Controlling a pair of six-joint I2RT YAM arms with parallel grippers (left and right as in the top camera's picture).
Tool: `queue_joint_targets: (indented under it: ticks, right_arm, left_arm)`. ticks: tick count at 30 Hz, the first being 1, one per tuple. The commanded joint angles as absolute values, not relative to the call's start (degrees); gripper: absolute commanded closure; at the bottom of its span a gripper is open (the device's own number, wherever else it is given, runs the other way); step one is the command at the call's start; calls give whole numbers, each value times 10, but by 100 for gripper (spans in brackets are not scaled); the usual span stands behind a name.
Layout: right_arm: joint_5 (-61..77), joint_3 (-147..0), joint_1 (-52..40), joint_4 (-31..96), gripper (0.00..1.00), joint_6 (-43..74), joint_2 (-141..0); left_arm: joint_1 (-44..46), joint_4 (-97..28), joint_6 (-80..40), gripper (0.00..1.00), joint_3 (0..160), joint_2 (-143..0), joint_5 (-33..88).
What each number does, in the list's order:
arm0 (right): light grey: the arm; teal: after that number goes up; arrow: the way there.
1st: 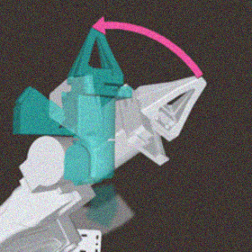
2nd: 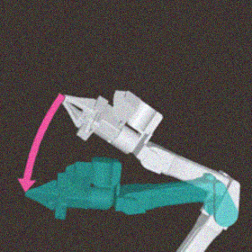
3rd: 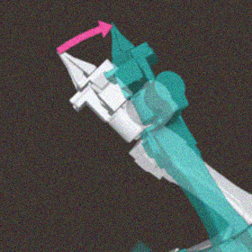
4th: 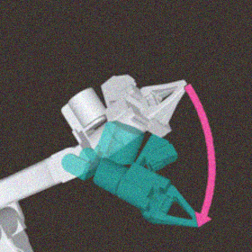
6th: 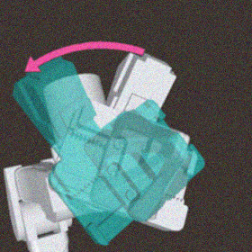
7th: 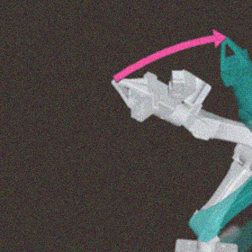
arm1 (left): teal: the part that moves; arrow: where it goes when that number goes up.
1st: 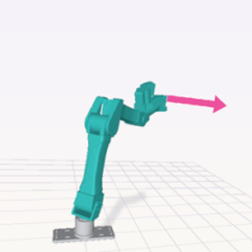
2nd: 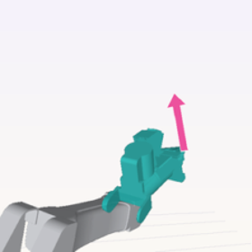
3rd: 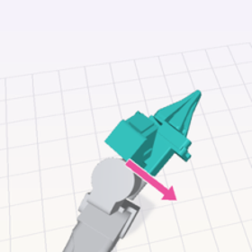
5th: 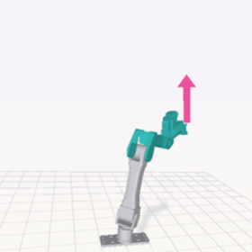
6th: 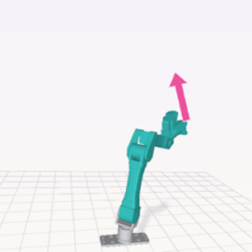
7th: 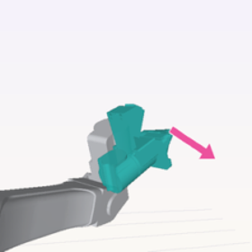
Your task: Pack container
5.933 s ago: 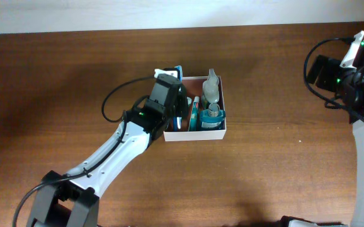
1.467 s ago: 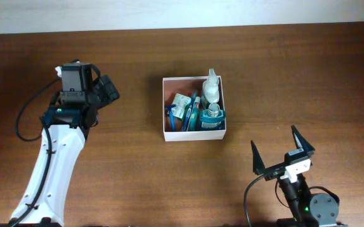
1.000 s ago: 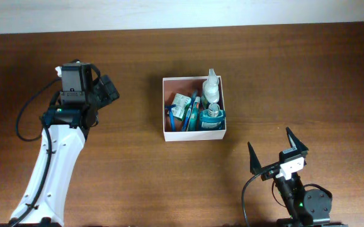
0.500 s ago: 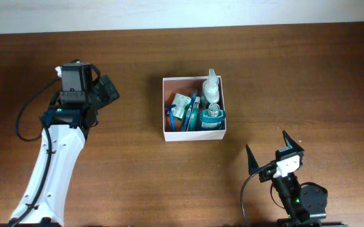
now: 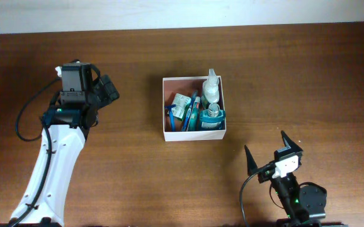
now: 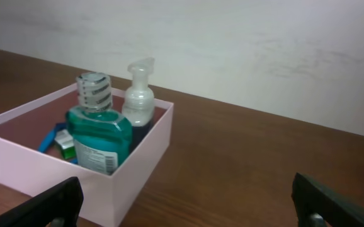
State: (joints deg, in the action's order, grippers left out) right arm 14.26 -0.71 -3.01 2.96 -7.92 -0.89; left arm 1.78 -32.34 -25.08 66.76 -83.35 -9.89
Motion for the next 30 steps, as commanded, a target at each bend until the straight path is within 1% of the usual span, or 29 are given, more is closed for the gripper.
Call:
queue_joint_targets:
  ticks: [1,9,30]
  right_arm:
    - [135,-3,-60,32,1,-81,-2]
    - [135,-3,-124,32,1,-81,-2]
    - [135,-3,-109,32,1,-82,-2]
  left_arm:
    - [17,-322,-246,1,673,-827,-99]
    - [17,-322,-246,1,673,-827,-99]
    - [17,-322,-246,1,673,-827,-99]
